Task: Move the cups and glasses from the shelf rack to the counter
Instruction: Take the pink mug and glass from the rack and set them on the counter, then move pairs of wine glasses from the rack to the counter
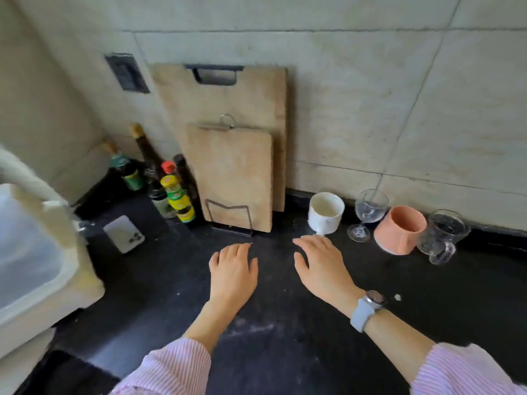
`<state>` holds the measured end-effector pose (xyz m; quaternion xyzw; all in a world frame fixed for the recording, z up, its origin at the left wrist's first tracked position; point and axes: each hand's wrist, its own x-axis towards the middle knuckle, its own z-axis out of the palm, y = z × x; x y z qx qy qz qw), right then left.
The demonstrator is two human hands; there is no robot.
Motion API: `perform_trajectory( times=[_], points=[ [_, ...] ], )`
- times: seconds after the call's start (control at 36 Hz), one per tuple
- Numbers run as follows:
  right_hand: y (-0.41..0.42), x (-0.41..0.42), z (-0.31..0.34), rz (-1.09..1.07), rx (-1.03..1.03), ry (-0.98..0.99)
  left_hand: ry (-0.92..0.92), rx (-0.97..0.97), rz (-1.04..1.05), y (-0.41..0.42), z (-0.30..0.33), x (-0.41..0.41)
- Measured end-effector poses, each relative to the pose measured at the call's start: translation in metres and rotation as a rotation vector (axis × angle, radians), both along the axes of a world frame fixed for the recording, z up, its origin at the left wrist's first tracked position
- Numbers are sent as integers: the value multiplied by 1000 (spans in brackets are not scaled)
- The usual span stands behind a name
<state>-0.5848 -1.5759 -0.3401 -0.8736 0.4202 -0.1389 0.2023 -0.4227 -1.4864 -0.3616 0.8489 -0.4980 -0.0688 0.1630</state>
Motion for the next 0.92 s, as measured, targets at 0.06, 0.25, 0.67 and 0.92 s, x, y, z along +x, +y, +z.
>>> perform_trajectory(
  times=[0.06, 0.25, 0.67, 0.92],
  points=[
    [33, 40, 9, 131, 28, 16, -23, -8, 103, 52, 12, 31],
    [213, 156, 57, 537, 57, -55, -131, -85, 434, 288, 55, 108],
    [694, 302, 149, 1377, 44, -251, -399, -168, 1208, 805, 170, 108],
    [904, 332, 187, 1704, 59, -306, -444, -292, 1527, 998, 204, 71]
  ],
)
